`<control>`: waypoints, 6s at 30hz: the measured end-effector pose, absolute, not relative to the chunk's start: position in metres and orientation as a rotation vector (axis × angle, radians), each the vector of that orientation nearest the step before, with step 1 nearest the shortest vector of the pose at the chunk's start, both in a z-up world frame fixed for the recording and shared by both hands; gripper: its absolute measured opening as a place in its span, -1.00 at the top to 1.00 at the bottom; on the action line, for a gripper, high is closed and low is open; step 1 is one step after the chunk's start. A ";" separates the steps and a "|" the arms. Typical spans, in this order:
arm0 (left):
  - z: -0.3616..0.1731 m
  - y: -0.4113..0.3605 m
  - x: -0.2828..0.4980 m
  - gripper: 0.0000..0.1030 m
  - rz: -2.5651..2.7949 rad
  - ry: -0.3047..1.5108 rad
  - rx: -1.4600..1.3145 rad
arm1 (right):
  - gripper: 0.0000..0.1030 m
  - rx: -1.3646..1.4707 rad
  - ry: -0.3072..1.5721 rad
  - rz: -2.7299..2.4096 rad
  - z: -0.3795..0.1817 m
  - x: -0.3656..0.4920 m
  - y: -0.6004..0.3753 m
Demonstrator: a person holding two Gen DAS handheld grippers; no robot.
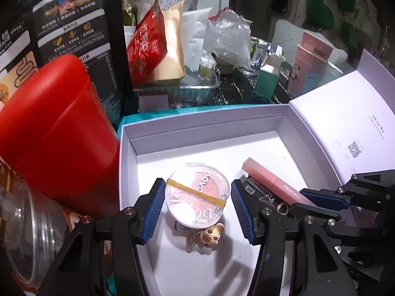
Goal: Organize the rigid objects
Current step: 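Lower both items into the box and open both grippers to release, then withdraw both tools from the box back over the mat, then grasp the clear glass cup with the left gripper while the right grasps the black hair claw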
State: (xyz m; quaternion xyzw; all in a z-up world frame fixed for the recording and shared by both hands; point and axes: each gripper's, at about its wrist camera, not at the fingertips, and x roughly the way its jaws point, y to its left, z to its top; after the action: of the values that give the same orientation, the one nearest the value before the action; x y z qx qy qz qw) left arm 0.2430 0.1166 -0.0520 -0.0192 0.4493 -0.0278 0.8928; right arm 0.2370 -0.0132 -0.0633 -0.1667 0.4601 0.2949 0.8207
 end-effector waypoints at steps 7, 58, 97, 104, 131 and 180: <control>-0.054 0.117 0.245 -0.05 -0.050 0.947 -0.043 | 0.74 -0.378 0.989 0.626 -0.071 0.236 -0.009; 0.062 0.093 0.153 -0.11 0.006 0.752 -0.024 | 0.37 -0.310 0.739 0.618 0.052 0.154 -0.041; 0.079 0.062 0.031 -0.94 -0.078 0.648 -0.027 | -0.41 -0.195 0.625 0.559 0.084 0.028 -0.106; 0.058 0.058 0.026 -0.94 -0.101 0.711 -0.058 | -0.43 -0.165 0.646 0.520 0.070 0.019 -0.122; -0.023 0.017 0.052 -0.94 -0.144 0.895 -0.098 | -0.43 -0.050 0.763 0.350 -0.011 0.018 -0.187; -0.086 -0.031 0.108 0.27 -0.280 1.024 -0.154 | 0.63 0.001 0.848 0.205 -0.047 0.086 -0.219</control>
State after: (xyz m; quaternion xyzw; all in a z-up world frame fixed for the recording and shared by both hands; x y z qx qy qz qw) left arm 0.1078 -0.0308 -0.0857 -0.0734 0.4876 -0.1334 0.8597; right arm 0.0856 -0.2188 -0.0468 0.0005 0.4107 0.0991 0.9064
